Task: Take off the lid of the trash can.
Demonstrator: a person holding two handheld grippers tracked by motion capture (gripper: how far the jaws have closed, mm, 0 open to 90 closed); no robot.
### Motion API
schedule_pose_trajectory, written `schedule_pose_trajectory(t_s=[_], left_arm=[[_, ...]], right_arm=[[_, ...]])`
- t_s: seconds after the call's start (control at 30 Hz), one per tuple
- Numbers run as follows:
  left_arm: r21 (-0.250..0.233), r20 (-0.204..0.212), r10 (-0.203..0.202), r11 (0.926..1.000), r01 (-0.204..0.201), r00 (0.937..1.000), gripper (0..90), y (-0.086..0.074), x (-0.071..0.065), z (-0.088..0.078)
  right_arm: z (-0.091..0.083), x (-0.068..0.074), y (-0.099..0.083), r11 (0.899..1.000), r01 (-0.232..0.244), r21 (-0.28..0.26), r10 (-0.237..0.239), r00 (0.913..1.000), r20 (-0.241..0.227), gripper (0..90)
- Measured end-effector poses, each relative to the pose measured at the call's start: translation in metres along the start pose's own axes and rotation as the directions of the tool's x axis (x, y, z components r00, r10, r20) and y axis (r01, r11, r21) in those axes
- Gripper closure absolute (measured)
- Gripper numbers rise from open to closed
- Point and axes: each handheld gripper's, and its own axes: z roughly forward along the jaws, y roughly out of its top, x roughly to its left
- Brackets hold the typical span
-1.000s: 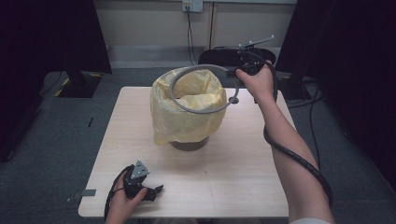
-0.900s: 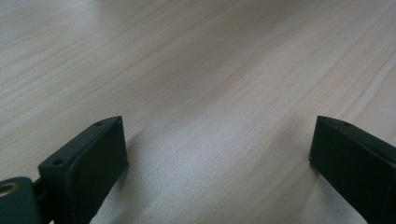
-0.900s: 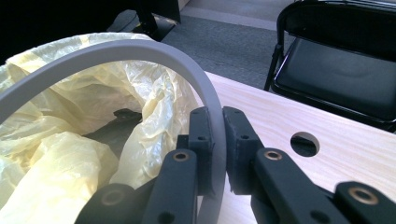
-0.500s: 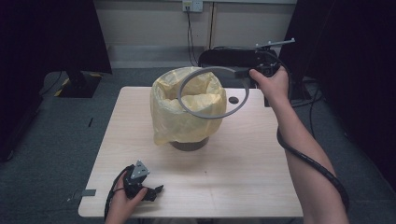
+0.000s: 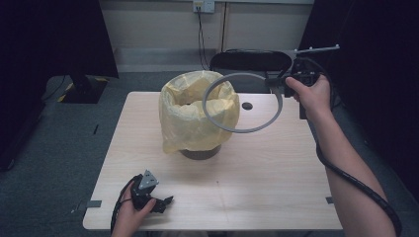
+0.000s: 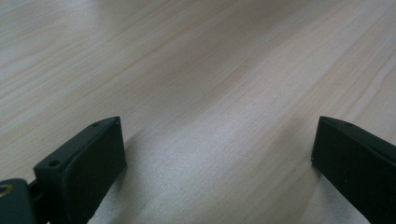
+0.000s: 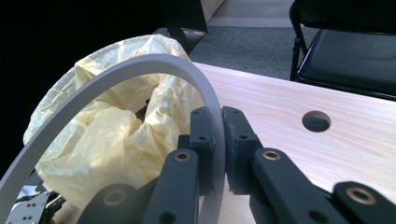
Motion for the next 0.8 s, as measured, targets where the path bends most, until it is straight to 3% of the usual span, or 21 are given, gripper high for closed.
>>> schedule_pose_trajectory(t_s=[0.33,0.8], left_arm=[[0.000,0.000,0.000,1.0000,0.000,1.0000,2.1,0.000,0.000,0.000],[0.000,-0.001,0.001,1.0000,-0.001,1.0000,2.0,0.000,0.000,0.000]], right_arm=[[-0.014,-0.007,-0.013,1.000,0.013,0.013,-0.014,0.9999,0.005,83.5],[-0.030,-0.013,-0.038,0.999,0.019,0.026,-0.019,0.9993,-0.032,83.5]])
